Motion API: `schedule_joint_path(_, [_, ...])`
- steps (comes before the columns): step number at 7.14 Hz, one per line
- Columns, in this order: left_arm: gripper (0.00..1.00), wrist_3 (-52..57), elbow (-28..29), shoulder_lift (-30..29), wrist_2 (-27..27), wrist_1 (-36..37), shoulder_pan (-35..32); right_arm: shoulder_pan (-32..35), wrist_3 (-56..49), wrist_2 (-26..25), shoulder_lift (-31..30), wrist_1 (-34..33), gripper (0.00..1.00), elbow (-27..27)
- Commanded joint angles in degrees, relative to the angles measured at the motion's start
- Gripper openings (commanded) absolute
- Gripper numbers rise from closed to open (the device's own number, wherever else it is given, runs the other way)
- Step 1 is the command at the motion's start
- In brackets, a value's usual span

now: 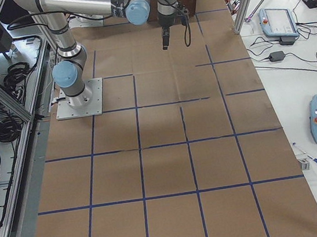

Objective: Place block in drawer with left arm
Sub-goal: 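Carry the yellow cube over the open drawer and lower it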

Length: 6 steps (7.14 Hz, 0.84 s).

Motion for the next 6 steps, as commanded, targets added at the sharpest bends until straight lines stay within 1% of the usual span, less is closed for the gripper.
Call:
schedule_joint_path(1, [0.19, 0.0, 0.6, -0.4, 0.1, 0.1, 0.0, 0.0, 0.0, 0.0, 0.0, 0.0, 1.00, 0.0])
schedule_joint_path(2, [0.33, 0.0, 0.6, -0.4, 0.1, 0.1, 0.0, 0.0, 0.0, 0.0, 0.0, 0.0, 1.00, 0.0])
schedule_joint_path(3, [0.53, 0.0, 0.6, -0.4, 0.1, 0.1, 0.0, 0.0, 0.0, 0.0, 0.0, 0.0, 1.00, 0.0])
schedule_joint_path(4, [0.60, 0.0, 0.8, -0.2, 0.1, 0.0, 0.0, 0.0, 0.0, 0.0, 0.0, 0.0, 1.00, 0.0])
schedule_joint_path(5, [0.76, 0.0, 0.9, -0.1, 0.1, 0.0, -0.1, 0.0, 0.1, 0.0, 0.0, 0.0, 1.00, 0.0])
schedule_joint_path(6, [0.83, -0.1, 1.0, 0.0, 0.0, 0.0, -0.1, 0.0, 0.1, 0.0, 0.1, 0.0, 1.00, 0.0])
